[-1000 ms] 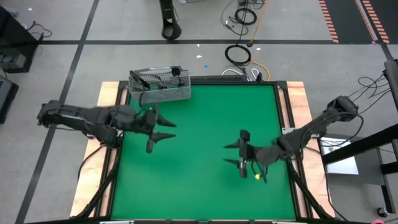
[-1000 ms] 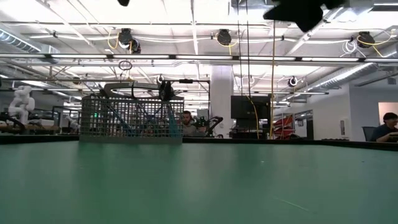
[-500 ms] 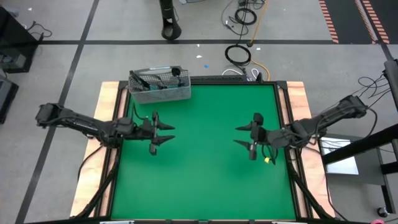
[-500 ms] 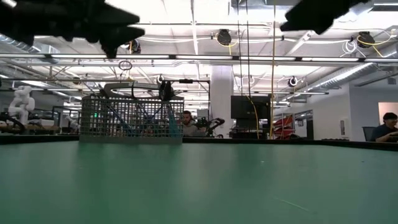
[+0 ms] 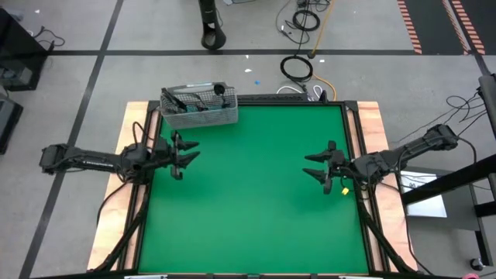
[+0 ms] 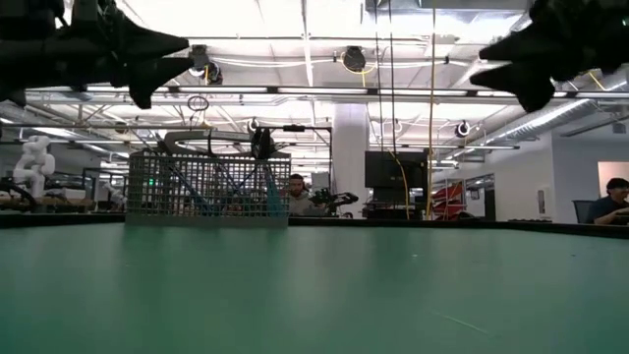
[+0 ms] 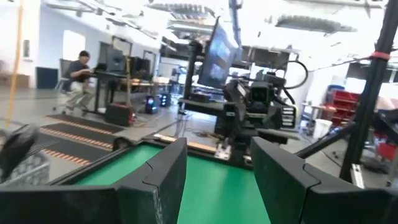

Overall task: Sort silverware
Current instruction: Return to Home Position

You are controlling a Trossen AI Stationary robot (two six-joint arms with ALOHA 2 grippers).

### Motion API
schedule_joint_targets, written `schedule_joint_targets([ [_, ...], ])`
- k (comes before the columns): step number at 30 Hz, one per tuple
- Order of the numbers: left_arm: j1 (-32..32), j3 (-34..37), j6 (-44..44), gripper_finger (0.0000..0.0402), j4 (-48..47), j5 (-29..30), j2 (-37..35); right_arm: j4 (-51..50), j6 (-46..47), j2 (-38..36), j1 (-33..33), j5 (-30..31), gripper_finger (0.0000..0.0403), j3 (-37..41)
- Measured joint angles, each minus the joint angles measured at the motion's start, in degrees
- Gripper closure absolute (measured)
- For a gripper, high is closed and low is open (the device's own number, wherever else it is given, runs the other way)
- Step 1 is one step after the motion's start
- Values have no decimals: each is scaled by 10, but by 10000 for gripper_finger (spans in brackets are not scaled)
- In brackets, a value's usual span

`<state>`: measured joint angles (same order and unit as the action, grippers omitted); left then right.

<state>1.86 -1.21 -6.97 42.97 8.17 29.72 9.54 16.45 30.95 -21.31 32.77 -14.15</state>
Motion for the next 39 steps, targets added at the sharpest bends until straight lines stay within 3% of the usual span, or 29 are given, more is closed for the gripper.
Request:
schedule_joint_targets([
  [6, 36, 0, -31, 221, -104, -33, -69, -19, 17, -84, 0, 1, 179, 49],
  [15, 81, 0, -48, 221, -249, -67, -185, -162, 19, -216, 0, 34, 179, 50],
  [23, 101, 0, -48, 221, -339, -99, -246, -217, 27, -276, 0, -104, 179, 55],
  [35, 111, -1, -52, 221, -366, -127, -260, -176, 2, -290, -1, -143, 179, 95],
  [39, 111, 8, -58, 221, -384, -133, -260, -86, -31, -289, -1, -198, 179, 126],
])
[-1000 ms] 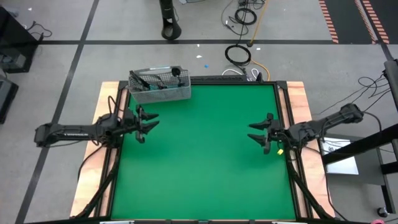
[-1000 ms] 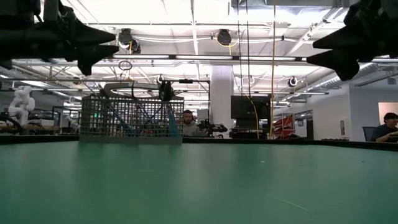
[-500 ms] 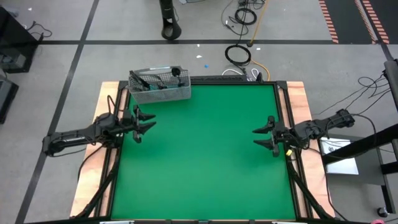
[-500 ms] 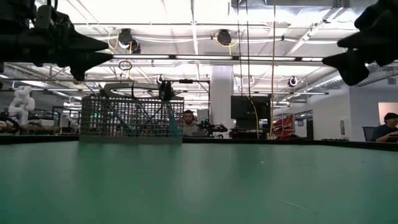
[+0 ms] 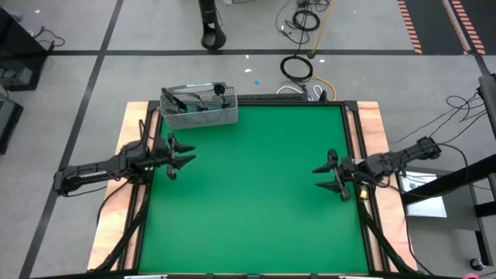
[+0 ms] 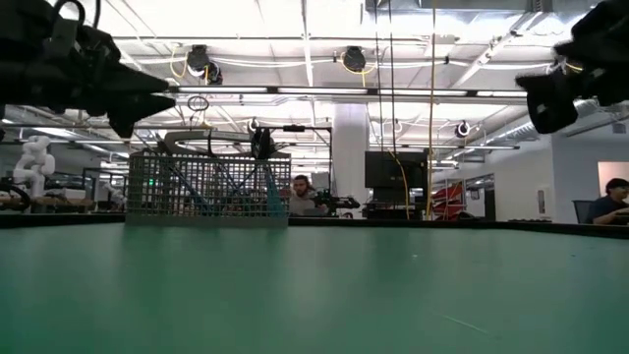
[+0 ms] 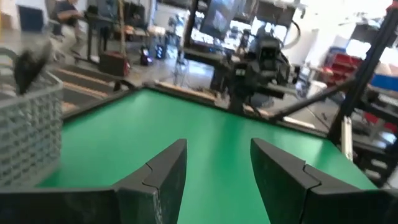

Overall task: Sort silverware
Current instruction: Return to Home Position

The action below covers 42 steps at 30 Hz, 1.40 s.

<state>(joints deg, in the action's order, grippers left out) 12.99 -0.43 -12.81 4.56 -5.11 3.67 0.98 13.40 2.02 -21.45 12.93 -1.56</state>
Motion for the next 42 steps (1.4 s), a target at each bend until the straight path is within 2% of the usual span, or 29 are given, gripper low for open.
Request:
schedule_joint_targets([
  [2, 0, 0, 1, 221, -16, -15, 0, 18, -17, 0, 0, -38, 179, 7],
  [5, 0, 0, 10, 221, -30, -21, 1, 14, 3, 2, 0, -59, 179, 7],
  [9, 0, 0, 12, 221, -38, 32, 2, 11, 43, 11, 0, -74, 179, 7],
  [13, 0, 0, 15, 221, -34, 67, 2, 10, 92, 18, 0, -73, 179, 7],
  [42, 0, 1, 14, 221, -33, 68, 2, 10, 97, 19, 0, -72, 179, 7],
])
